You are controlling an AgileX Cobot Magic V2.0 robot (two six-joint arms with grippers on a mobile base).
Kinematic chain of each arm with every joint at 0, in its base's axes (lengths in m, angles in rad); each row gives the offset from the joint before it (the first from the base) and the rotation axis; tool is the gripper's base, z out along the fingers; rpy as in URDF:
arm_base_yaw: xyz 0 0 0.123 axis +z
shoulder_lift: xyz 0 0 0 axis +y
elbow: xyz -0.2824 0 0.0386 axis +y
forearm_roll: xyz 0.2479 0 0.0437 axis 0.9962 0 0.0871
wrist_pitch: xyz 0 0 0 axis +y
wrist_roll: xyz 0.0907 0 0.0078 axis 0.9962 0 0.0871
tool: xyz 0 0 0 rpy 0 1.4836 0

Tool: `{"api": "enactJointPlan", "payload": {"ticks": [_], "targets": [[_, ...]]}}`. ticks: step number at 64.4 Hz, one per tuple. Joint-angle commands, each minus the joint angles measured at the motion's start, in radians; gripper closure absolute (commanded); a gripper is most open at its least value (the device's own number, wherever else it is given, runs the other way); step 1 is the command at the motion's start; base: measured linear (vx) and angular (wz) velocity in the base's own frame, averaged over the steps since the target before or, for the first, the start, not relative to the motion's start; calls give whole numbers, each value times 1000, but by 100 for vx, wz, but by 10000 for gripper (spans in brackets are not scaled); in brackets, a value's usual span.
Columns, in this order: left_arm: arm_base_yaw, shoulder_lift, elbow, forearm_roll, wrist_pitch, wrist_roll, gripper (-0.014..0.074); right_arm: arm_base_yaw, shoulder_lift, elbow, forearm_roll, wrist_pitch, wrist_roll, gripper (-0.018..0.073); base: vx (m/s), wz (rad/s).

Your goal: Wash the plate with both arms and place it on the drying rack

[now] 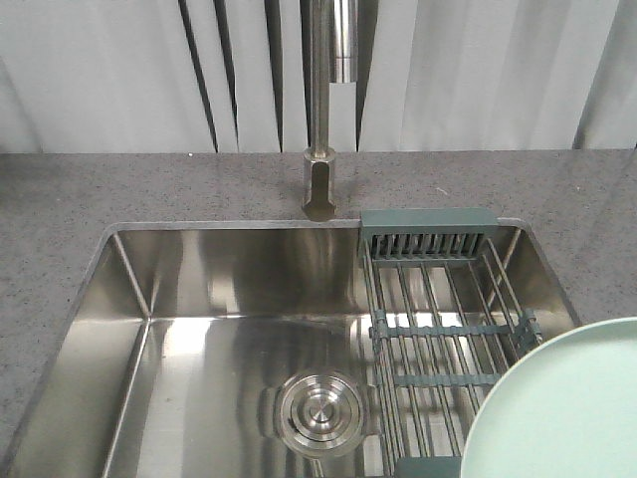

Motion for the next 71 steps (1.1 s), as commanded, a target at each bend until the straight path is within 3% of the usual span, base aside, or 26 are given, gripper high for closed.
{"api": "enactJointPlan", "payload": {"ticks": [1,13,17,23,29,33,37,50,53,62,65,71], "targets": [[-3,-16,15,-2,-79,-12,601,-3,19,-20,0,-76,3,564,0,0],[-3,-16,15,-7,-104,-13,601,-3,19,-20,0,-76,3,564,0,0],[-3,-16,15,-42,-103,-55,601,-3,19,-20,0,-76,3,564,0,0],[-3,-16,15,-226,-103,-231,601,-3,19,-20,0,-76,3,564,0,0],[-3,-16,15,-425,-91,-478,601,-3,19,-20,0,-76,3,564,0,0],[-3,-16,15,-510,-88,-545,601,-3,19,-20,0,-76,3,564,0,0],[-3,-16,15,-550,-87,-560,601,-3,19,-20,0,-76,3,564,0,0],[-3,-16,15,-556,-120,-559,601,-3,19,-20,0,-76,3,564,0,0],[-3,-16,14,-587,-129,-565,601,-3,19,-20,0,-76,3,564,0,0],[-3,-16,9,-810,-134,-623,601,-3,19,-20,0,-76,3,564,0,0],[-3,-16,-2,-903,-130,-621,601,-3,19,-20,0,-76,3,564,0,0],[-3,-16,-59,-1006,-117,-583,601,-3,19,-20,0,-76,3,564,0,0]]}}
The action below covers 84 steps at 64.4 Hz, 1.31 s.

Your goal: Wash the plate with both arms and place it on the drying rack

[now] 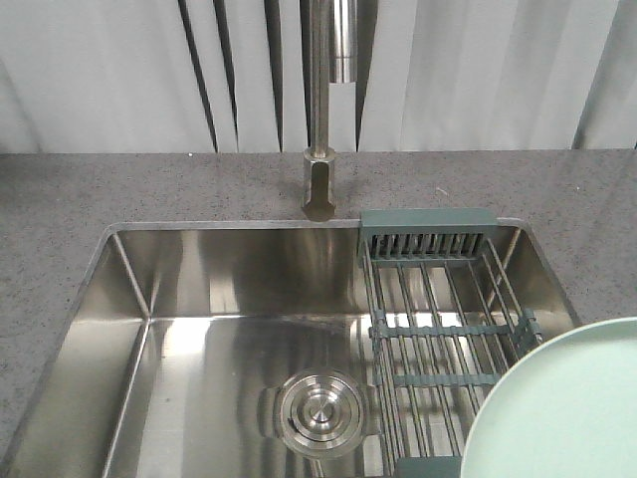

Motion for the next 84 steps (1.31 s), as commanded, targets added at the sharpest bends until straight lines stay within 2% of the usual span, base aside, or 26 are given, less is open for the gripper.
{"api": "enactJointPlan", "payload": {"ticks": [1,8,17,22,25,26,34,42,44,45,48,53,59,61,64,67,68,73,84], "targets": [[-3,-16,-71,-146,-52,22,601,-3,19,-20,0,-76,3,564,0,0],[-3,-16,-178,-190,-59,35,601,-3,19,-20,0,-76,3,564,0,0],[-3,8,-314,-190,-81,218,601,-3,19,-20,0,-76,3,564,0,0],[-3,49,-373,-190,-47,300,601,-3,19,-20,0,-76,3,564,0,0],[-3,87,-405,-190,-16,347,601,-3,19,-20,0,-76,3,564,0,0],[-3,126,-434,-190,21,391,601,-3,19,-20,0,-76,3,564,0,0],[-3,264,-499,-201,126,486,601,-3,19,-20,0,-76,3,564,0,0],[-3,414,-553,-234,217,676,601,-3,19,-20,0,-76,3,564,0,0],[-3,460,-568,-258,232,735,601,-3,19,-20,0,-76,3,564,0,0],[-3,487,-576,-277,247,791,600,-3,19,-20,0,-76,3,564,0,0],[-3,542,-590,-327,265,859,599,-3,19,-20,0,-76,3,564,0,0],[-3,649,-617,-465,302,1037,596,-3,19,-20,0,-76,3,564,0,0],[-3,771,-645,-666,388,1316,577,-3,19,-20,0,-76,3,564,0,0],[-3,809,-651,-727,412,1371,570,-3,19,-20,0,-76,3,564,0,0],[-3,885,-666,-848,475,1488,547,-3,19,-20,0,-76,3,564,0,0],[-3,942,-678,-935,548,1610,514,-3,19,-20,0,-76,3,564,0,0],[-3,961,-682,-962,567,1634,496,-3,19,-20,0,-76,3,564,0,0],[-3,1073,-730,-960,626,1709,420,-3,19,-20,0,-76,3,564,0,0],[-3,1299,-856,-960,704,1719,130,-3,19,-20,0,-76,3,564,0,0]]}}
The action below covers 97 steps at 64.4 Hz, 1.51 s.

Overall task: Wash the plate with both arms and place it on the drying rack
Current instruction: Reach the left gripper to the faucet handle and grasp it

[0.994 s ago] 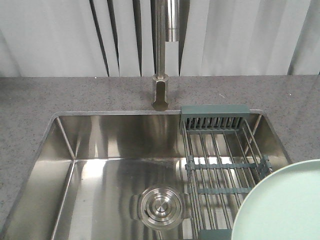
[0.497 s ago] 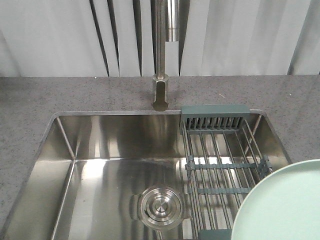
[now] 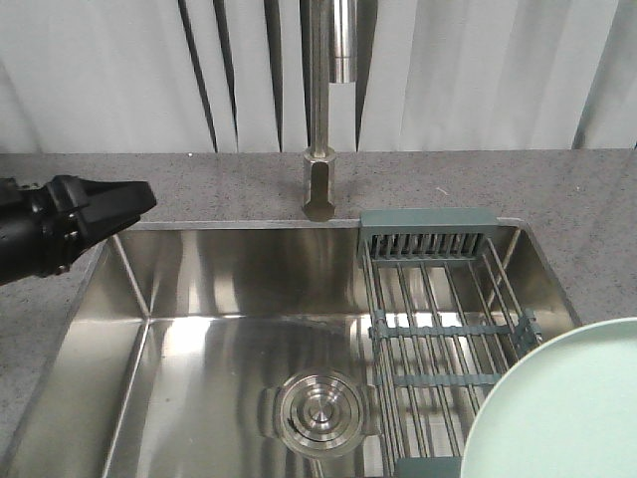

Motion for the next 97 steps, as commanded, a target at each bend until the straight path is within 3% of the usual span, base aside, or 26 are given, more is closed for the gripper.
{"api": "enactJointPlan", "payload": {"ticks": [1,7,13,19,47,70,97], "targets": [[-3,110,-99,-107,67,21,110,-3,19,-20,0,-76,3,564,0,0],[-4,226,-189,-107,114,21,3,-3,19,-20,0,-76,3,564,0,0],[-6,348,-300,-107,200,21,-38,-3,19,-20,0,-76,3,564,0,0],[-28,458,-424,-107,245,21,-32,-3,19,-20,0,-76,3,564,0,0],[-156,839,-903,-107,235,18,20,-3,19,-20,0,-76,3,564,0,0],[-194,972,-1056,-107,234,-35,20,-3,19,-20,0,-76,3,564,0,0],[-244,991,-1082,-107,251,-42,20,-3,19,-20,0,-76,3,564,0,0]]}}
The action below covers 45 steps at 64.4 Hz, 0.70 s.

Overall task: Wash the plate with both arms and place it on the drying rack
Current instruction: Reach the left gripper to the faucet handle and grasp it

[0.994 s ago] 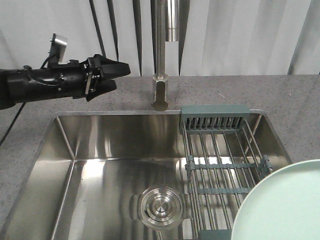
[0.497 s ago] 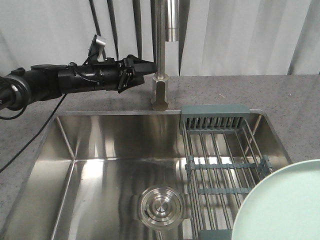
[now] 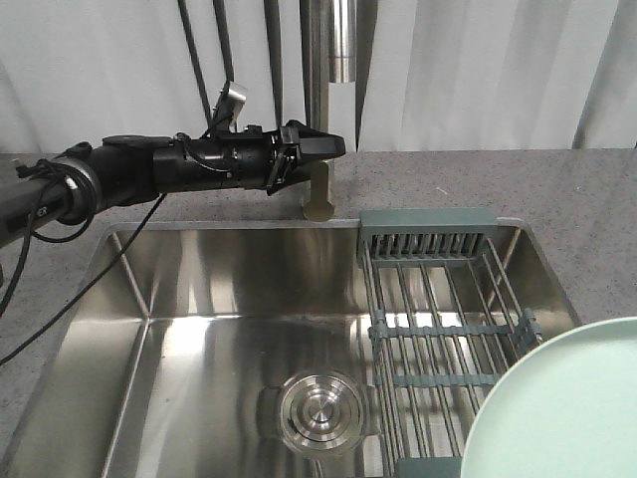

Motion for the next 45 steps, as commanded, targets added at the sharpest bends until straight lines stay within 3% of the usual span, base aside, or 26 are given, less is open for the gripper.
{"api": "enactJointPlan", "payload": {"ticks": [1,19,37,45], "targets": [[-14,-63,-34,-107,47,-11,20,-3,19,-20,0,-76,3,564,0,0],[-30,-63,-34,-69,124,-19,20,-3,19,-20,0,-76,3,564,0,0],[-39,-63,-34,163,244,-119,20,-3,19,-20,0,-76,3,564,0,0],[-48,-63,-34,212,246,-130,20,-3,19,-20,0,-76,3,564,0,0]]}}
